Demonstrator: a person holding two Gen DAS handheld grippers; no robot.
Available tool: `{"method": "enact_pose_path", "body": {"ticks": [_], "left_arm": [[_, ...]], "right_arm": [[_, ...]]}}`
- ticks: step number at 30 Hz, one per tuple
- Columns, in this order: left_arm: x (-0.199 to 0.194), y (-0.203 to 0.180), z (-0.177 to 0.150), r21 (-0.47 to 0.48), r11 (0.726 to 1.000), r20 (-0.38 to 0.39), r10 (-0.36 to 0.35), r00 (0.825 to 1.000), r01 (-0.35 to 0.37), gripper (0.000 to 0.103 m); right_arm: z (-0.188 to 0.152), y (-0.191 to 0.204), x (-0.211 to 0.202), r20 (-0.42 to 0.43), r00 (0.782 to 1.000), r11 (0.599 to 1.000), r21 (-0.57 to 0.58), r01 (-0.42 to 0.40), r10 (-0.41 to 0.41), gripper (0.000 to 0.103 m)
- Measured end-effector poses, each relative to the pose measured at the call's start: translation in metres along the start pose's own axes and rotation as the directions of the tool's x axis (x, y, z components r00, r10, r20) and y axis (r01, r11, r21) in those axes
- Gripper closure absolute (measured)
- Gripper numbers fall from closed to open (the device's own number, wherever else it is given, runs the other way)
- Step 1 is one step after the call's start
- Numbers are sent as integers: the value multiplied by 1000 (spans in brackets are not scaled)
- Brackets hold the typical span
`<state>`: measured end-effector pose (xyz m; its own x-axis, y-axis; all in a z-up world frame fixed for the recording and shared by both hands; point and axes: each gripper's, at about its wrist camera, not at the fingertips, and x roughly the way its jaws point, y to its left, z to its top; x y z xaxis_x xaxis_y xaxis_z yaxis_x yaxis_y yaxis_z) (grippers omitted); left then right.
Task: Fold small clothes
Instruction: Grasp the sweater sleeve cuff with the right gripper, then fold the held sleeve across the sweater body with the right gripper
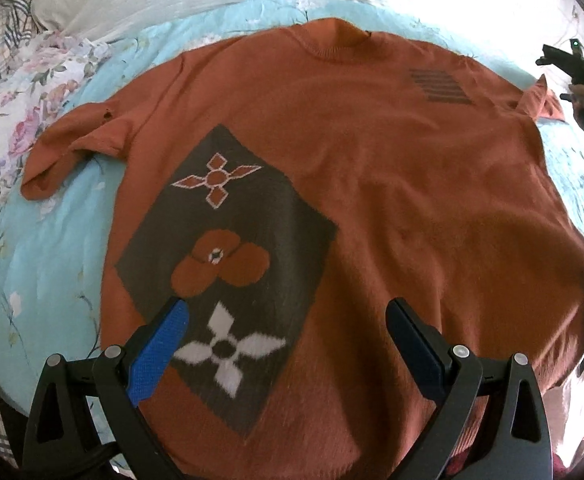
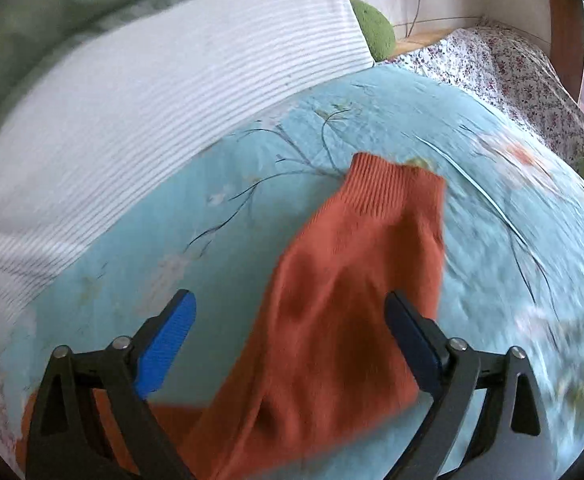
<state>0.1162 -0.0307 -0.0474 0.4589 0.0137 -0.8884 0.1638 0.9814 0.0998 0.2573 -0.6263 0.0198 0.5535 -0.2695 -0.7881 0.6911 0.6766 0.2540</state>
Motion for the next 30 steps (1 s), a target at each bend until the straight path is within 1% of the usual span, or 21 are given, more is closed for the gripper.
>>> {"method": "enact_pose_path", "body": {"ticks": [1, 2, 3, 4, 5, 6, 8, 9, 10, 12, 14, 15, 16, 18, 20, 22, 25, 26, 28, 30], "left_arm": [[3, -1, 2, 2, 1000, -7, 0, 1000, 0, 4], [6, -2, 5, 3, 1000, -14, 0, 1000, 0, 4], [9, -3, 8, 2, 1000, -18, -3, 1000, 3, 4], [10, -4, 11, 0, 1000, -21, -9, 1000, 9, 4], [11, -4, 13, -1, 1000, -22, -16, 1000, 16, 4], [11, -4, 14, -2, 1000, -19, -21, 1000, 21, 4], [12, -5, 17, -2, 1000, -7, -30, 1000, 30, 4], [12, -5, 18, -3, 999, -5, -37, 999, 37, 4], [12, -5, 18, -3, 999, -5, -42, 999, 42, 4], [11, -6, 18, -4, 999, 1, -53, 999, 53, 4], [7, -5, 17, -8, 998, 16, -67, 998, 67, 4], [4, -5, 16, -9, 997, 26, -71, 997, 71, 4], [0, -5, 15, -11, 997, 37, -74, 997, 75, 4], [-6, -4, 11, -13, 997, 59, -75, 995, 76, 4], [-10, 1, 9, -27, 996, 73, -79, 994, 81, 4], [-14, 8, 6, -49, 994, 89, -91, 992, 95, 4], [-18, 21, 4, -90, 990, 111, -99, 989, 109, 4], [-20, 25, 3, -101, 989, 118, -97, 988, 109, 4], [-21, 36, 3, -127, 985, 131, -98, 987, 115, 4], [-19, 45, 3, -146, 982, 137, -101, 985, 121, 4]], "right_arm": [[4, 0, 11, -16, 1000, 1000, -7, 23, -23, 17], [7, 0, 19, -29, 999, 999, -12, 42, -43, 27], [10, -3, 28, -46, 996, 997, -13, 71, -71, 43], [10, -10, 35, -61, 993, 995, -6, 98, -98, 52], [9, -13, 36, -58, 993, 995, -3, 102, -102, 61], [7, -14, 30, -35, 996, 996, -6, 85, -85, 76], [1, -10, 15, -5, 1000, 999, -32, 24, -24, 96], [-4, -4, 6, 11, 1000, 999, -52, -10, 10, 96], [-11, 4, -6, 29, 997, 994, -85, -62, 65, 96], [-26, 24, -28, 29, 986, 976, -149, -156, 162, 97], [-48, 49, -52, 0, 958, 940, -197, -280, 285, 97], [-58, 61, -61, -16, 945, 923, -211, -323, 327, 97], [-73, 78, -72, -44, 923, 896, -225, -382, 383, 97], [-97, 106, -87, -96, 879, 845, -243, -476, 467, 97], [-127, 142, -102, -155, 828, 784, -267, -560, 538, 97], [-160, 176, -116, -211, 773, 720, -281, -634, 599, 97], [-204, 223, -126, -290, 711, 638, -315, -703, 641, 97], [-213, 235, -125, -312, 697, 618, -321, -717, 646, 97], [-243, 255, -127, -367, 662, 579, -321, -749, 653, 97], [-263, 269, -123, -405, 641, 555, -321, -768, 652, 97]]}}
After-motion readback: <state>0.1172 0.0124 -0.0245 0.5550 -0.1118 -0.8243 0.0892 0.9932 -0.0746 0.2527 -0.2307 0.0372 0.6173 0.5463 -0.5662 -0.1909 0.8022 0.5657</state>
